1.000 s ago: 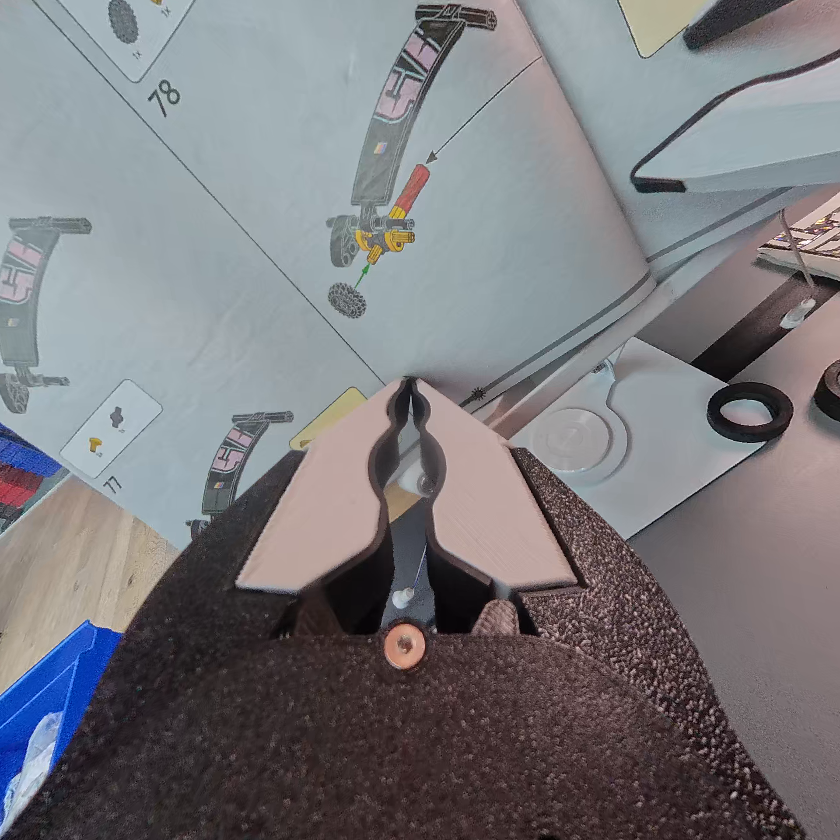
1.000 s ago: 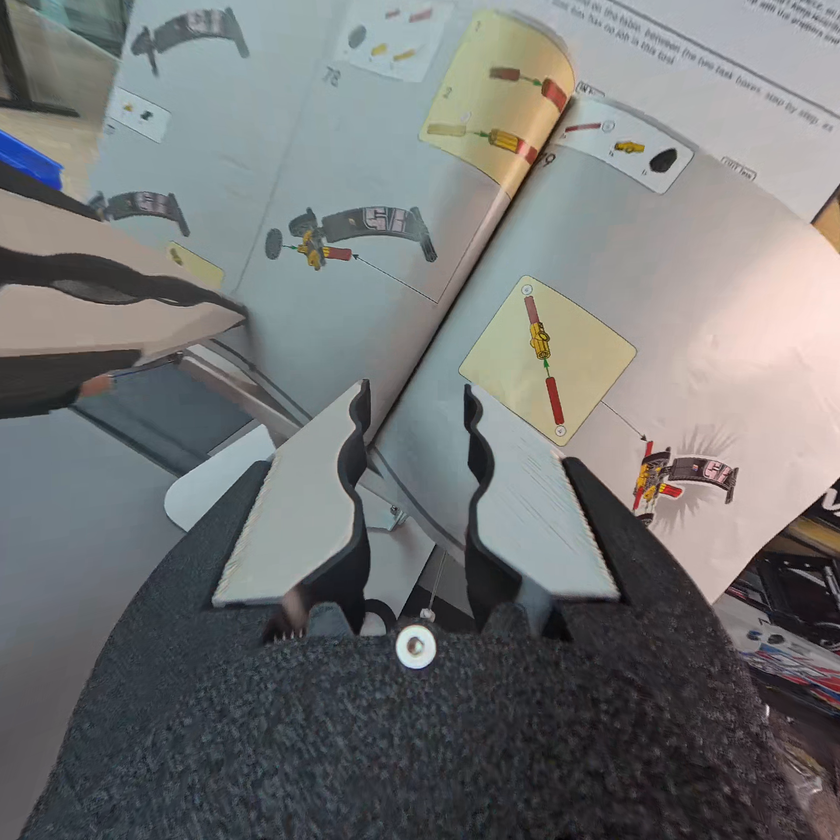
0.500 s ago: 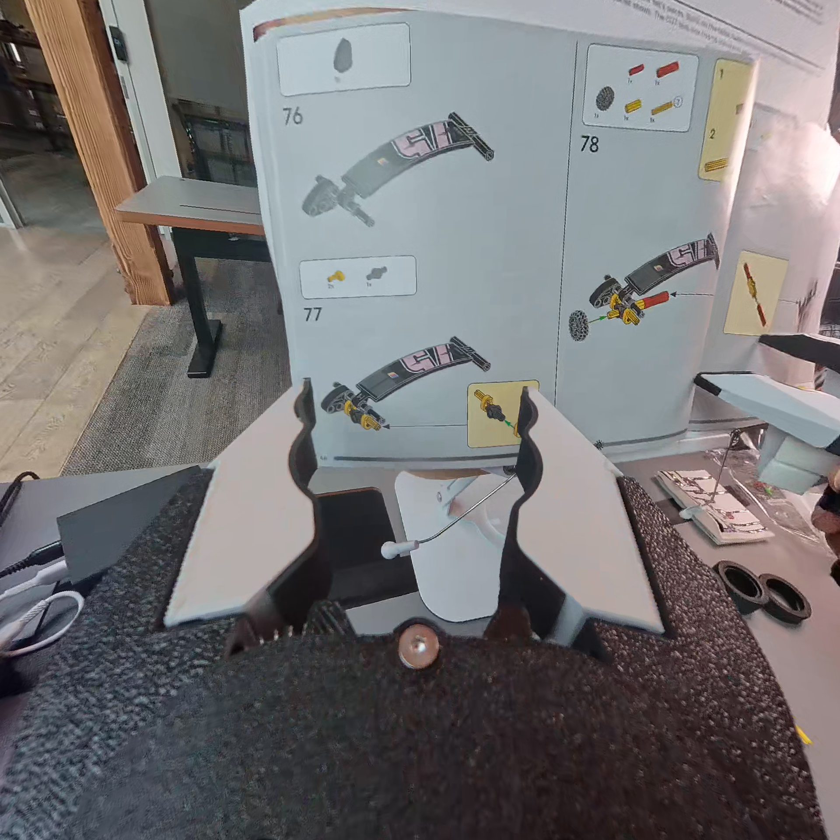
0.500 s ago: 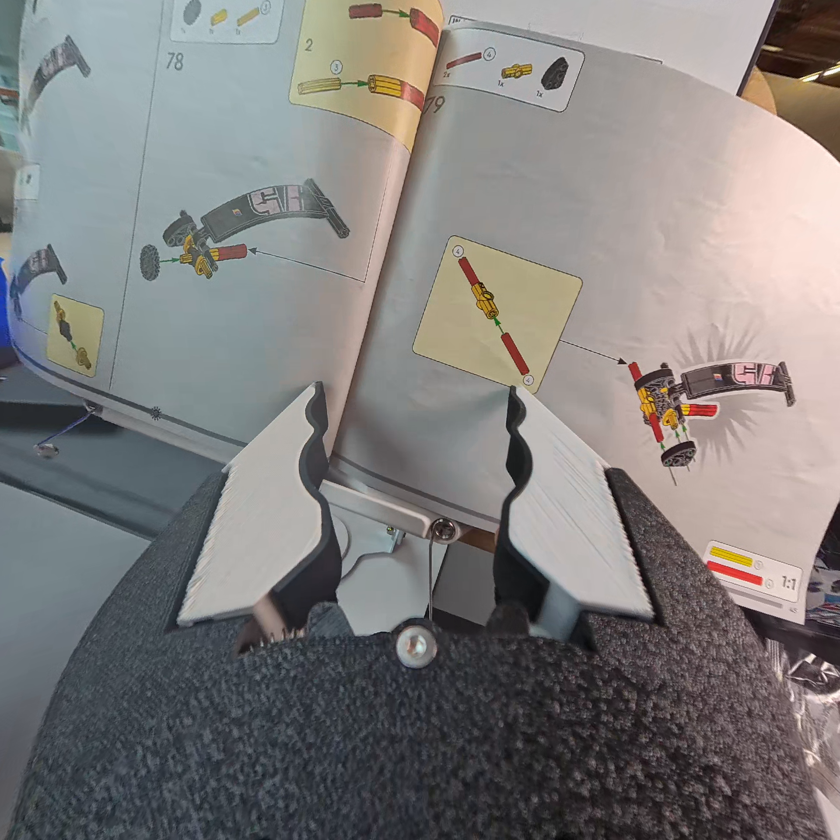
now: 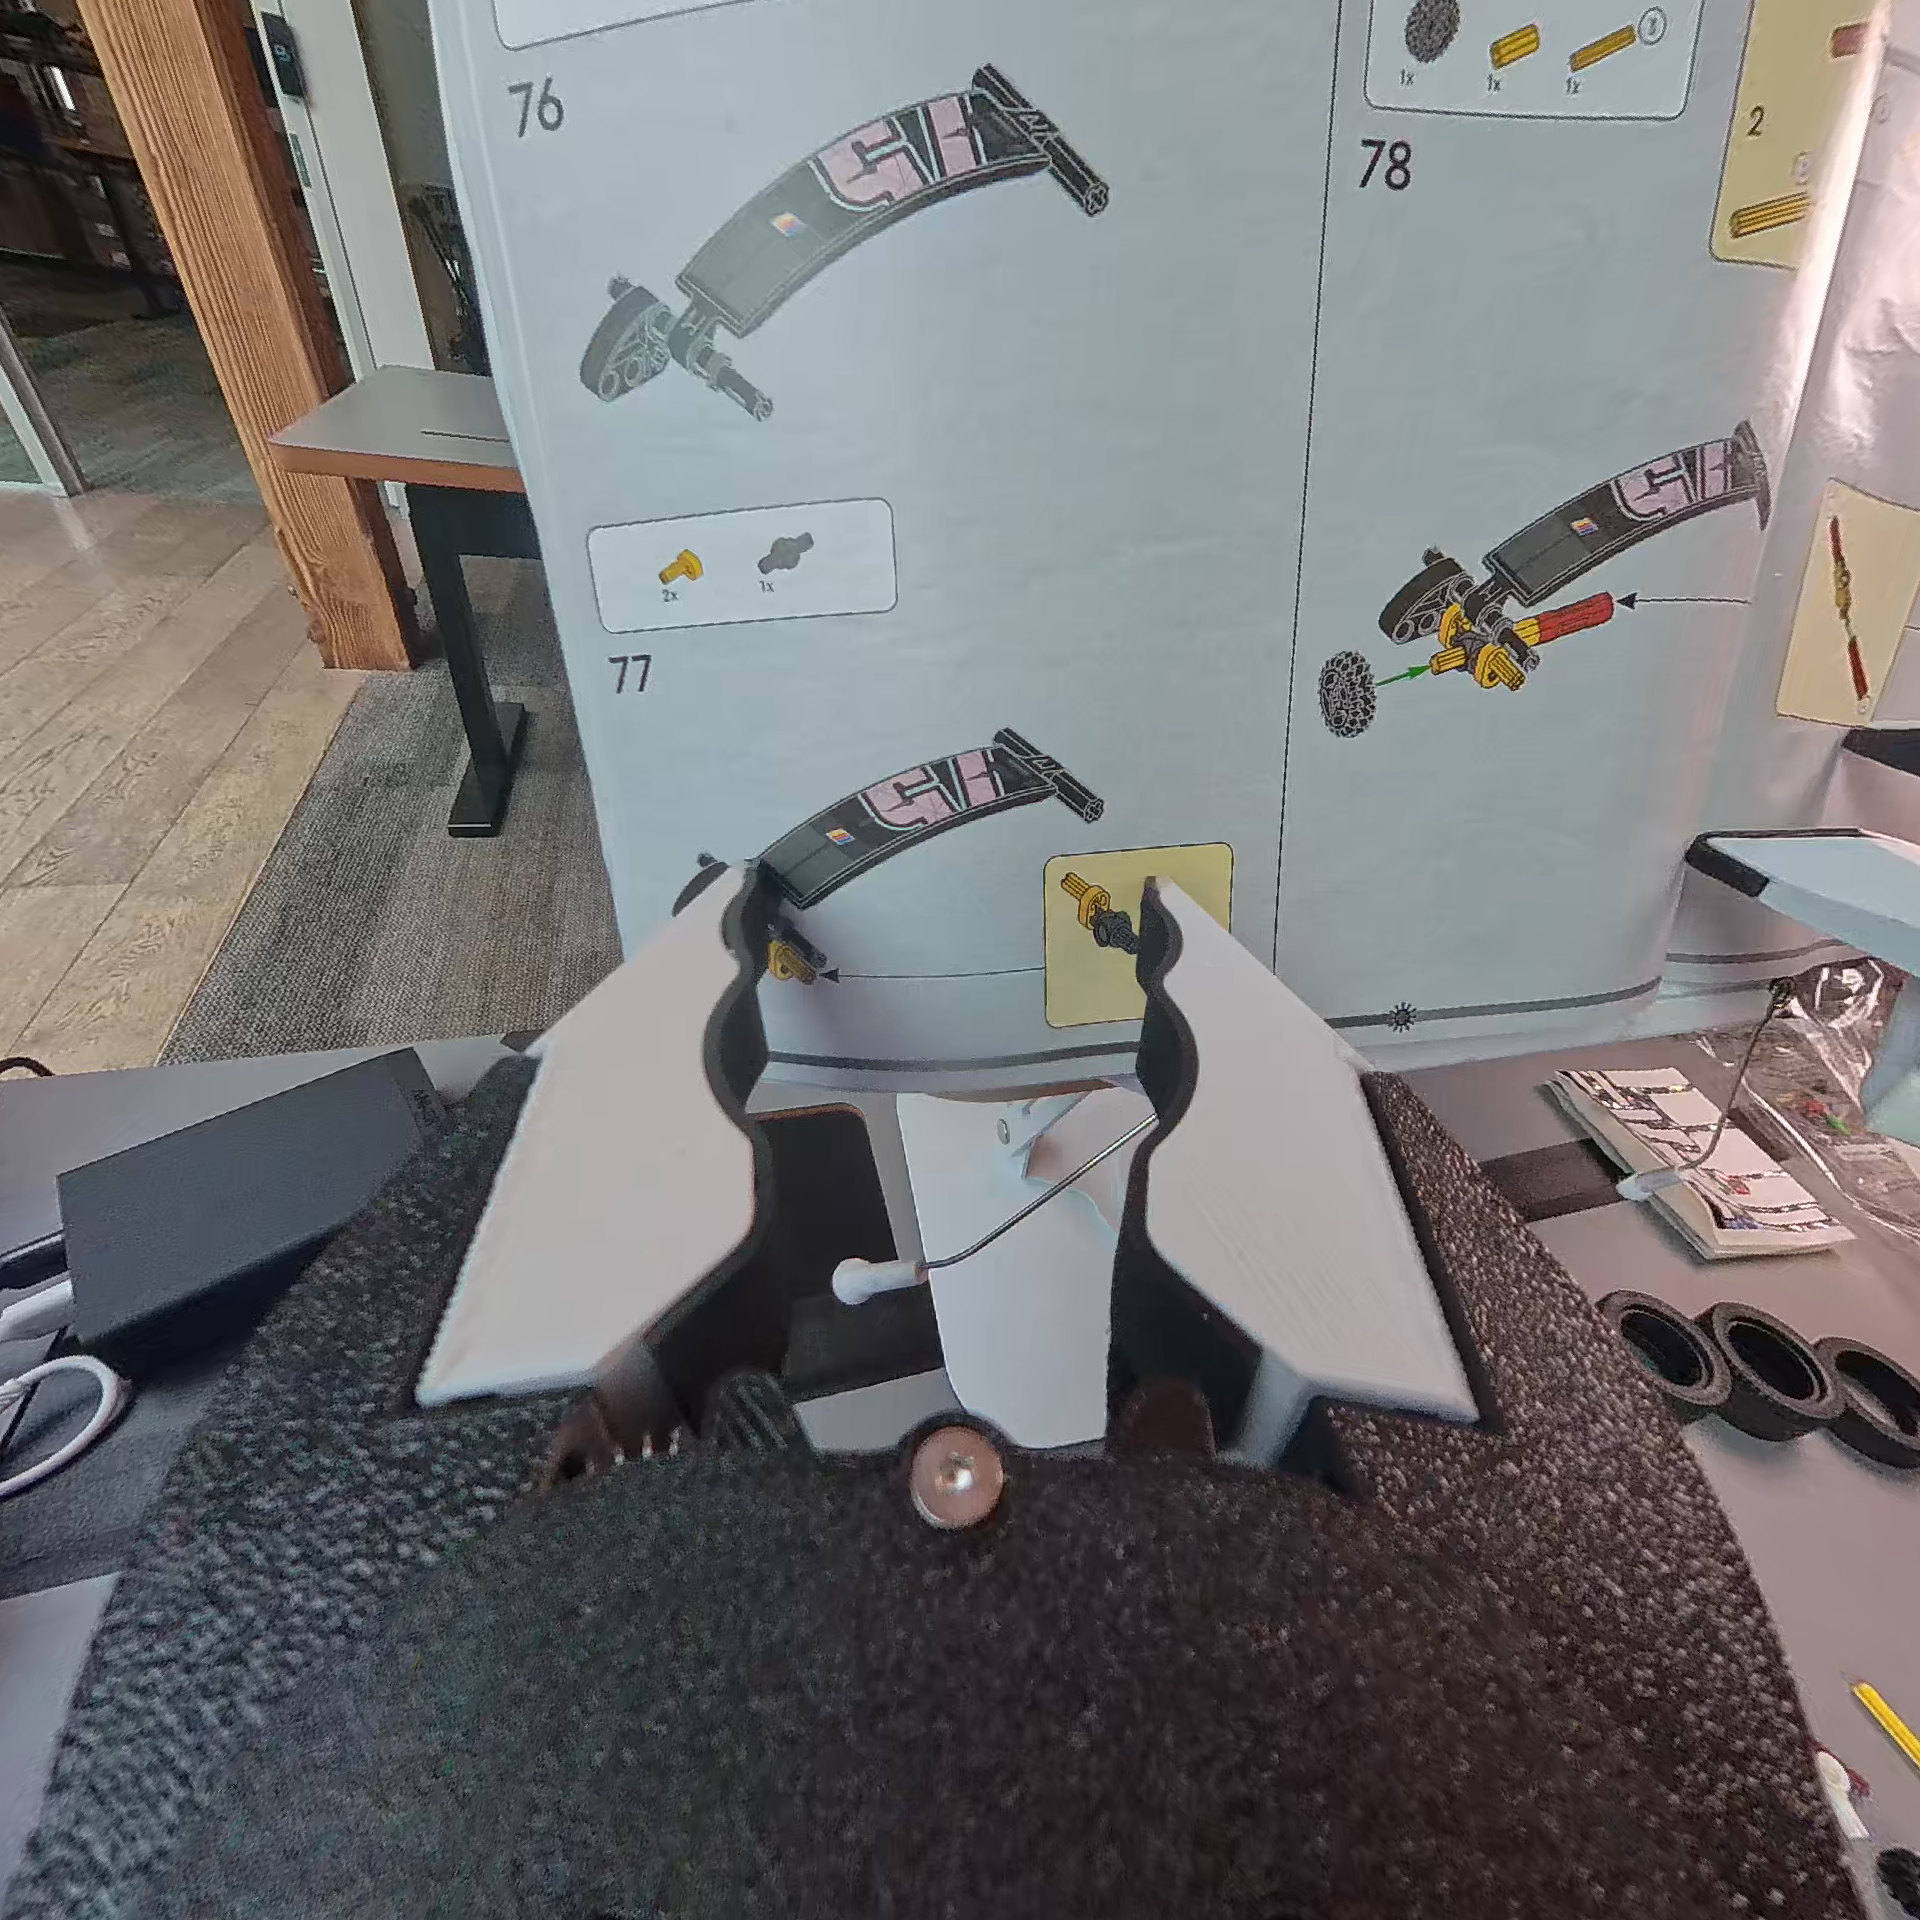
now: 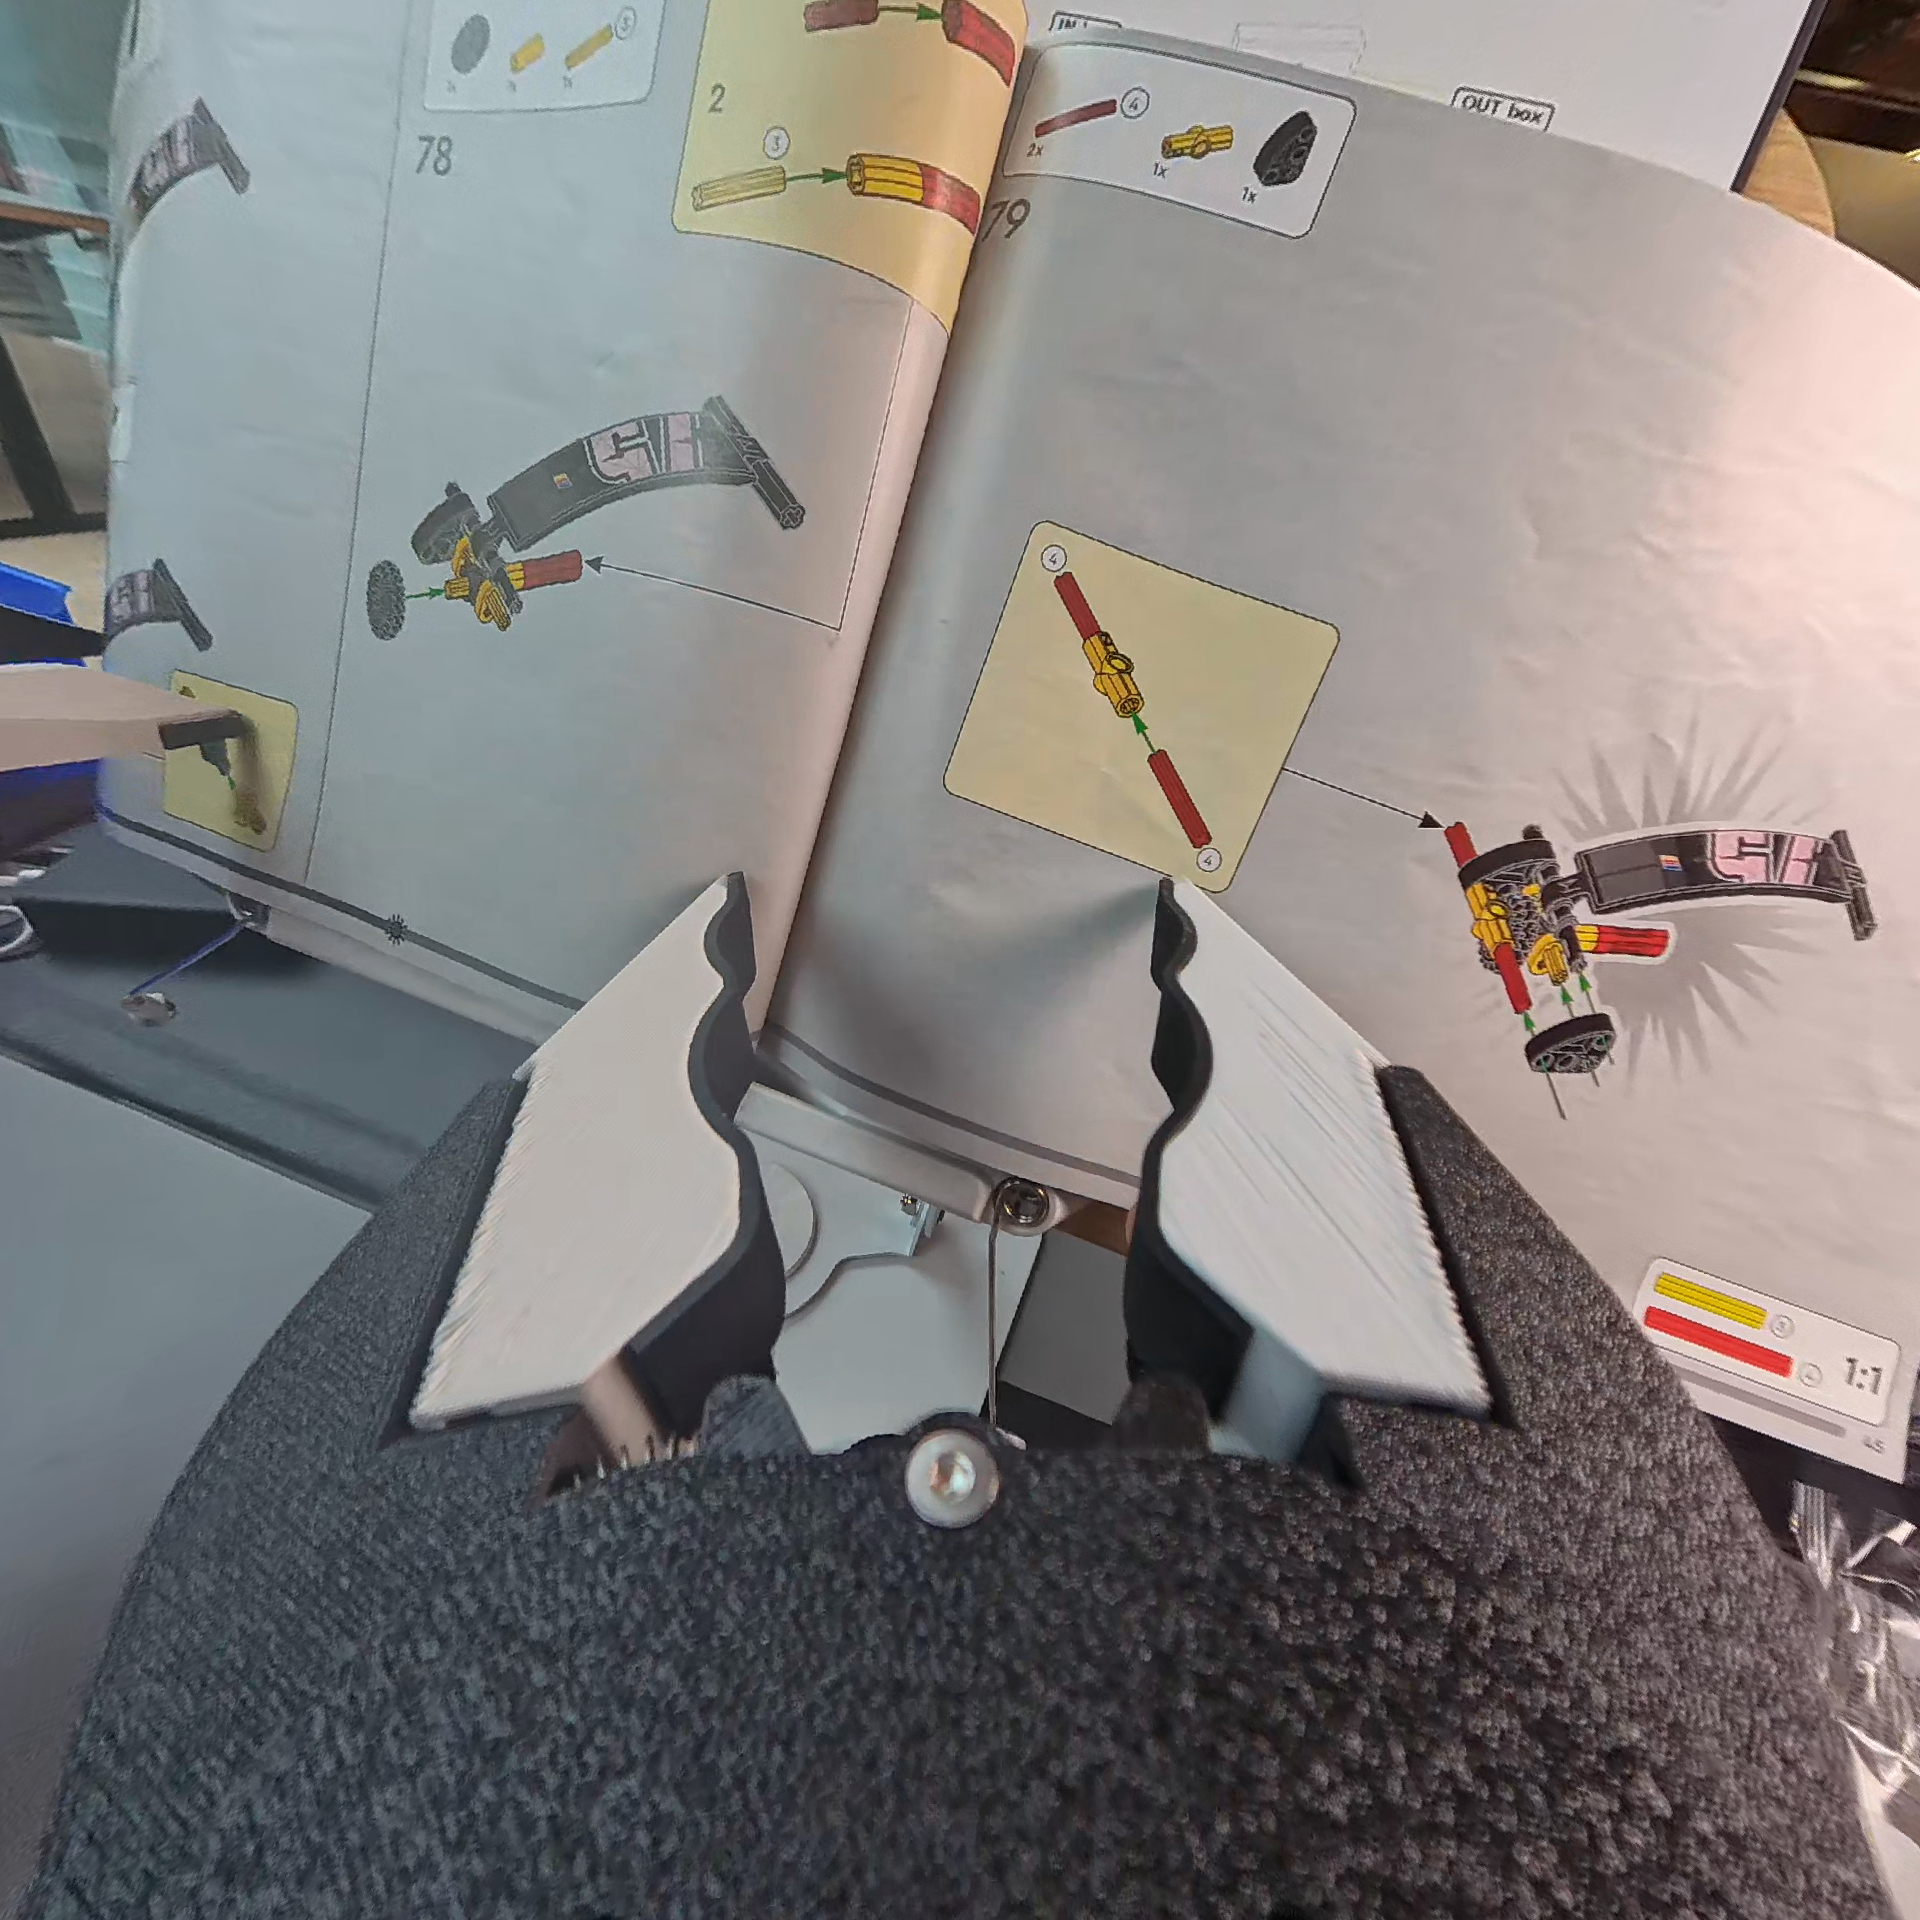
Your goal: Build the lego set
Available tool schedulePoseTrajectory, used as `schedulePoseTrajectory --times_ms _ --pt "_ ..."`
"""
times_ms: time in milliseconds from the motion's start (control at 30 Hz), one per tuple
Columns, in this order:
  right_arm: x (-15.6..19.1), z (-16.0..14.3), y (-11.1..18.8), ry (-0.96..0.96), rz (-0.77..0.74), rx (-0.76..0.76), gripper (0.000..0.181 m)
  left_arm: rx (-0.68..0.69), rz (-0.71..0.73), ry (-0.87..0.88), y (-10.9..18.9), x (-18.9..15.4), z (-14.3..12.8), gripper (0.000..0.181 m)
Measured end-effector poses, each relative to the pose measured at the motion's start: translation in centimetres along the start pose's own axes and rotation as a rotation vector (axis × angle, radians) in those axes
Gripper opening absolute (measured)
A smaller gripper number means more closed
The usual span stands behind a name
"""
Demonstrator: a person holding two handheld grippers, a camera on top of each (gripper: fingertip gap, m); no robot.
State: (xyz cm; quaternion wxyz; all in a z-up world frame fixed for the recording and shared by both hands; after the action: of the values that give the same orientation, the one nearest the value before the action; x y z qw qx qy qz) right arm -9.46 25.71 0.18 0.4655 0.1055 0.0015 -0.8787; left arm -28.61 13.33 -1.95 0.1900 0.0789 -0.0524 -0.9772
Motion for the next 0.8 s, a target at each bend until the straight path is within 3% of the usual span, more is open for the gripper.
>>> schedulePoseTrajectory --times_ms 367,400,533,600,700,800 --pt "0.0 0.0 0.1 -0.012 0.003 0.006 0.073 -0.005 0.048 -0.003 0.3 0.6 -0.3 0.0" --pt "0.0 0.0 0.1 -0.012 0.004 0.006 0.073 -0.02 0.038 0.007 0.4 0.5 -0.2 0.006" --pt "0.0 0.0 0.1 -0.011 0.006 0.004 0.072 -0.093 -0.037 0.062 0.6 -0.3 1.1 0.087" --pt "0.0 0.0 0.1 -0.012 0.006 0.004 0.072 -0.094 -0.063 0.059 0.1 -0.7 1.4 0.112" --pt "0.0 0.0 0.1 -0.014 0.003 0.005 0.072 -0.05 -0.028 -0.021 -0.7 -1.2 1.0 0.105" --pt "0.0 0.0 0.2 -0.018 0.005 0.005 0.072 -0.08 0.041 -0.06 -0.3 -1.1 1.2 0.063"
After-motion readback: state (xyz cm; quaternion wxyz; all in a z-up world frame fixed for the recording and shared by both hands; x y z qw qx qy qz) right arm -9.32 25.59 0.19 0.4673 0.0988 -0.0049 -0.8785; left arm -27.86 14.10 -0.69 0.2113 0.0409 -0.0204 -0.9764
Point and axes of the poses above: each gripper's, where its closed fingertips meet, y back along the fingers, z out of its top, x = y × z across the jaws, the point moved 5 cm from there along y, back along the fingers, and after that the axes turned 4 degrees about z, right-handed, at the moved point
